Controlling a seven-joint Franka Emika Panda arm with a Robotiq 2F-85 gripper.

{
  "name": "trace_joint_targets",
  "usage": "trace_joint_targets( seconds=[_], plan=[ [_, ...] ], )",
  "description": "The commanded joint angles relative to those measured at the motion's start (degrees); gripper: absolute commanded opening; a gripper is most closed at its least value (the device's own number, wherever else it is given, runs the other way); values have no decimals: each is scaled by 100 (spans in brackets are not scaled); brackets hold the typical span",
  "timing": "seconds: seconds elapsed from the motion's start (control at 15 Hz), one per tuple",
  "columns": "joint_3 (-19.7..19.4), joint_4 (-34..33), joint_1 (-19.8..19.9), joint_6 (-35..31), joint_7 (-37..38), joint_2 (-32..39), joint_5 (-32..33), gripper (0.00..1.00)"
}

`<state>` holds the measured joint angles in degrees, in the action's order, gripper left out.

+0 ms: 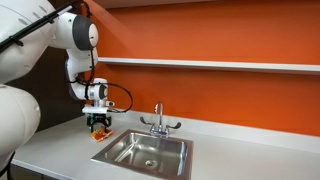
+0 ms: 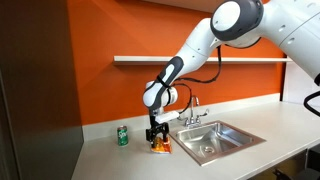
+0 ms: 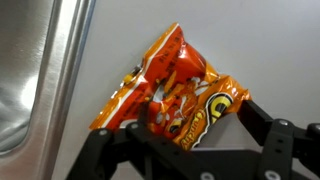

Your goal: Put the packet in the sink

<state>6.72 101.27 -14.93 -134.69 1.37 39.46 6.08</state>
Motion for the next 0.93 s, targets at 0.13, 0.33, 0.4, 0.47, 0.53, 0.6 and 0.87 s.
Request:
trace_joint_targets(
  seconds=[0.13, 0.33, 0.4, 0.47, 0.53, 0.6, 0.87],
  plan=[
    [-61, -197, -42, 147, 55, 102, 80, 45],
    [-72, -216, -48, 159, 62, 83, 93, 23],
    [-75, -222, -49, 164, 65, 78, 94, 16],
    [-83, -223, -50, 165, 68, 73, 99, 9],
    [-93, -227, -52, 169, 73, 66, 102, 2],
    [-103, -237, -56, 172, 78, 63, 108, 1],
    [-126, -252, -70, 203, 112, 31, 121, 0]
  ],
)
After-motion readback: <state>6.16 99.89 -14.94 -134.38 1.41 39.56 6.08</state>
